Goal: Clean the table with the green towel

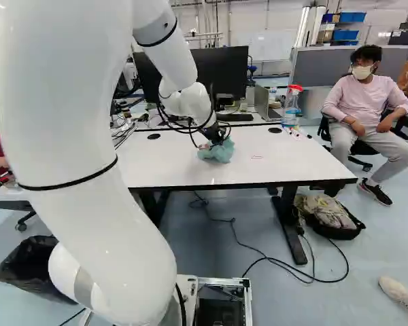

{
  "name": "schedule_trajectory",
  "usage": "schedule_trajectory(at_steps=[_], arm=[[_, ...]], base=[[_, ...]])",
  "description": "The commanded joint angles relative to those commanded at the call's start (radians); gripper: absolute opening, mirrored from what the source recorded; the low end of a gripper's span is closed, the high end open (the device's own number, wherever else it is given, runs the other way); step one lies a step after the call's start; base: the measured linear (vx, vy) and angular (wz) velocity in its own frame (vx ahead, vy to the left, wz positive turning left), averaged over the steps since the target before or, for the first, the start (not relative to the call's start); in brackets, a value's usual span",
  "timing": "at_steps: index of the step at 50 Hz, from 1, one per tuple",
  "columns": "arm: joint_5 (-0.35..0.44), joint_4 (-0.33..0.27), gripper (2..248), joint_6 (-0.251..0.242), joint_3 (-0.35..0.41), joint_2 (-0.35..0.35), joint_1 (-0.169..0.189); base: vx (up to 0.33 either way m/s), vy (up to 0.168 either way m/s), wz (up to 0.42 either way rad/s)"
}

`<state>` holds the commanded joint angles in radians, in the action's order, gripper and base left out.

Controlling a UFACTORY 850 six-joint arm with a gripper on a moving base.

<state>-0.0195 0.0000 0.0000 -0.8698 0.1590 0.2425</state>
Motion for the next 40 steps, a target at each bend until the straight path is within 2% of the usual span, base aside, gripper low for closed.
schedule_trajectory(at_steps=[20, 40], arm=[[0.084, 0.0, 29, 0.0, -0.027, 0.024, 0.062], [0.087, 0.0, 29, 0.0, -0.068, 0.091, 0.121]], base=[[0.0, 0.0, 0.0], [0.0, 0.0, 0.0]])
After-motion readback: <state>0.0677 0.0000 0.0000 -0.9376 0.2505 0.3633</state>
